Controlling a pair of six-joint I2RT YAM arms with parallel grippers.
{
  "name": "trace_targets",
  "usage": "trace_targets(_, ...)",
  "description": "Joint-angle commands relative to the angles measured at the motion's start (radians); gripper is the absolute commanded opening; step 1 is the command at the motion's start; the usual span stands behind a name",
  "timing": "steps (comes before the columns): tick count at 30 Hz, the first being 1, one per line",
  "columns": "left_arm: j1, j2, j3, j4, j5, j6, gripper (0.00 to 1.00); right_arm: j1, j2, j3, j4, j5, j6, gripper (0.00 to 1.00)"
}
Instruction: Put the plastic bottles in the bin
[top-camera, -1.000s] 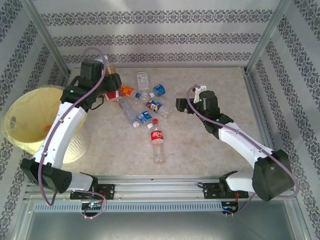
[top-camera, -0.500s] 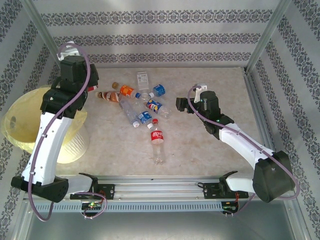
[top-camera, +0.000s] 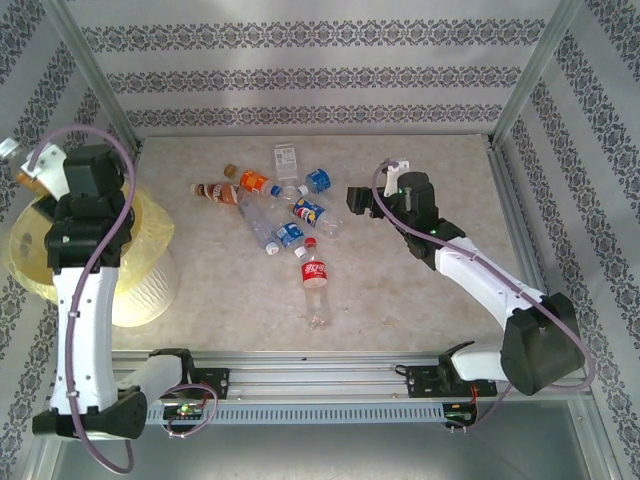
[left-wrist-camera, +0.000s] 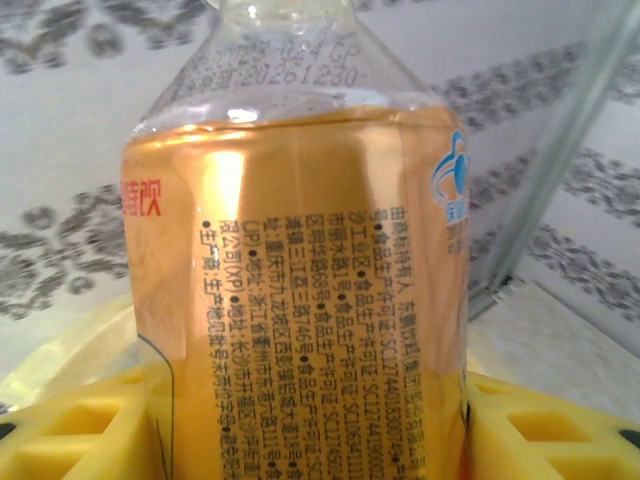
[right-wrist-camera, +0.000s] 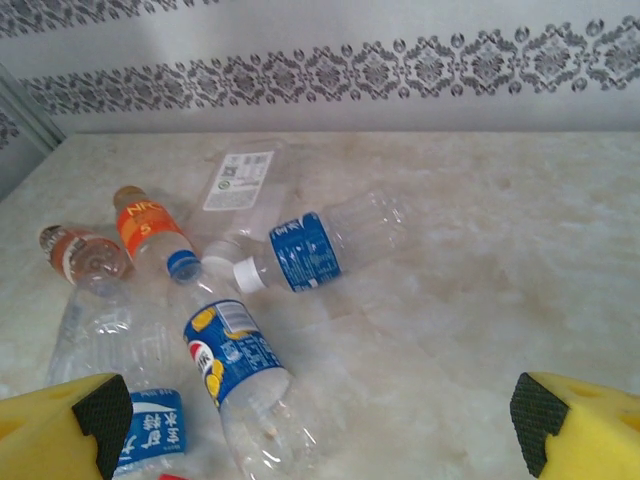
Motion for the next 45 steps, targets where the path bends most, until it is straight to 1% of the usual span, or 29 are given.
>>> trace_targets(1, 0.099, -0.027, -0.038, -0.056, 0.027, -0.043, 0.57, 0.002, 0.021, 0.047, -0.001, -0.041, -0.022, 0.98)
trace_targets(5, 0.247, -0.052, -0.077, -0.095, 0.159, -0.066, 0.58, 0.004, 0.034, 0.065, -0.002, -0.051, -0.016, 0.98)
trace_targets(9, 0.31, -0.066, -0.116, -0.149, 0.133, -0.107, 0.6, 0.003, 0.041, 0.073, -0.003, -0.056, -0.015, 0.98)
trace_targets(14, 0.377, -0.081, -0.173, -0.19, 0.198, -0.147, 0.66, 0.004, 0.049, 0.089, -0.018, -0.071, -0.025, 0.98)
trace_targets(16, 0.381, -0.082, -0.174, -0.201, 0.206, -0.148, 0.71, 0.005, 0.048, 0.088, -0.023, -0.071, -0.03, 0.98)
trace_targets(21, 0.381, -0.075, -0.151, -0.213, 0.242, -0.139, 0.77, 0.005, 0.046, 0.077, -0.02, -0.069, -0.031, 0.98)
trace_targets(24, 0.381, -0.08, -0.143, -0.208, 0.262, -0.141, 0.83, 0.005, 0.044, 0.071, -0.017, -0.066, -0.03, 0.98)
trace_targets(28, 0.381, -0.082, -0.136, -0.209, 0.275, -0.138, 0.88, 0.005, 0.043, 0.073, -0.017, -0.064, -0.029, 0.98)
trace_targets(33, 0.381, -0.092, -0.124, -0.196, 0.336, -0.125, 0.93, 0.005, 0.047, 0.073, -0.018, -0.064, -0.021, 0.98)
trace_targets(37, 0.38, -0.092, -0.111, -0.164, 0.488, -0.09, 0.98, 0.007, 0.058, 0.076, -0.023, -0.068, -0.014, 0.98)
trace_targets(41, 0.366, -0.098, -0.105, -0.126, 0.658, -0.103, 1.0, 0.007, 0.092, 0.087, -0.034, -0.085, 0.0, 0.98)
trace_targets(43, 0.337, -0.1, -0.101, -0.108, 0.697, -0.11, 1.0, 0.008, 0.115, 0.096, -0.041, -0.106, 0.005, 0.98)
trace_targets(45, 0.297, -0.098, -0.091, -0.09, 0.72, -0.117, 1.0, 0.008, 0.15, 0.103, -0.039, -0.159, -0.005, 0.98)
